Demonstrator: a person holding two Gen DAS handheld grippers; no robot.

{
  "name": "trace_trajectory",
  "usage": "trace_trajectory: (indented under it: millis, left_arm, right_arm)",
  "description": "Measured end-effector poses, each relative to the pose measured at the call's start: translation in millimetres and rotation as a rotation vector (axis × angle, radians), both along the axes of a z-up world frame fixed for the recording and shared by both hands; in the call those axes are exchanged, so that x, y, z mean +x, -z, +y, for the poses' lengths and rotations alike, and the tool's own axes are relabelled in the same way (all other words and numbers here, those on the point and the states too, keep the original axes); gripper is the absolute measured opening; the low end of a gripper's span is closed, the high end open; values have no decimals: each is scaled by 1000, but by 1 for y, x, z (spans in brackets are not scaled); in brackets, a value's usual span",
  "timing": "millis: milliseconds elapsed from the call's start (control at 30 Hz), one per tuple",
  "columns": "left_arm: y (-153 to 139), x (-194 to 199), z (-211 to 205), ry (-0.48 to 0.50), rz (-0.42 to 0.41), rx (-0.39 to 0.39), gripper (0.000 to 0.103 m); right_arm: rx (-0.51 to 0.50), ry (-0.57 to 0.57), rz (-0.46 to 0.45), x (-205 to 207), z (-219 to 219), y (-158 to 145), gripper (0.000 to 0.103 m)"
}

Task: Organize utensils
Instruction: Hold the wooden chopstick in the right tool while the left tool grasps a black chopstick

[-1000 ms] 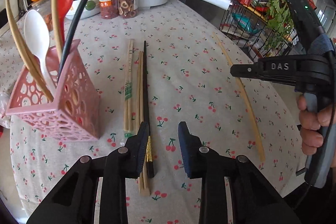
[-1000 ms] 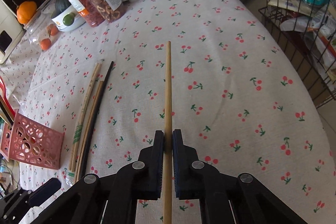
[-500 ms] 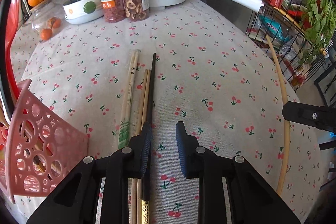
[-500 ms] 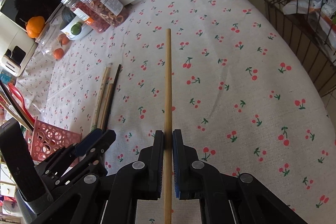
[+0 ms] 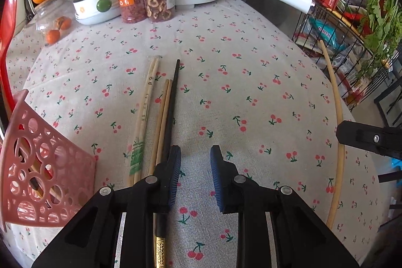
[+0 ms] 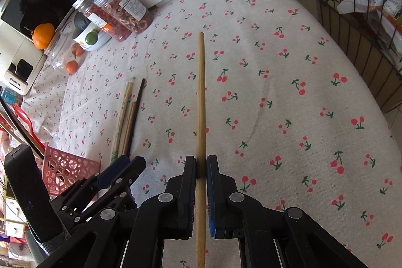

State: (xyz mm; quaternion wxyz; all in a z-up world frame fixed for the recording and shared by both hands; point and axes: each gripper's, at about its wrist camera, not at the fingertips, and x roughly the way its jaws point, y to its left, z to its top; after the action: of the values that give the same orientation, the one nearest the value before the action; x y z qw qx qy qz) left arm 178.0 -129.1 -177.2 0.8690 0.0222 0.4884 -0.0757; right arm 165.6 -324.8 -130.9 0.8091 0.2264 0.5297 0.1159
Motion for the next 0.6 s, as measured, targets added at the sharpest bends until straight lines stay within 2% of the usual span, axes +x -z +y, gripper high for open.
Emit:
trace_trajectory:
  millis: [133, 433, 600]
  left_arm:
    - [-2, 0, -1, -6, -32, 52, 26]
    - [2, 11, 3, 4, -9, 54, 26]
    - [1, 14, 6, 6, 24, 12, 26]
  right_arm:
    - [-1, -1, 2, 1, 1, 0, 5]
    - [5, -4, 5, 3, 2, 1, 5]
    - [13, 9, 10, 2, -2, 1, 5]
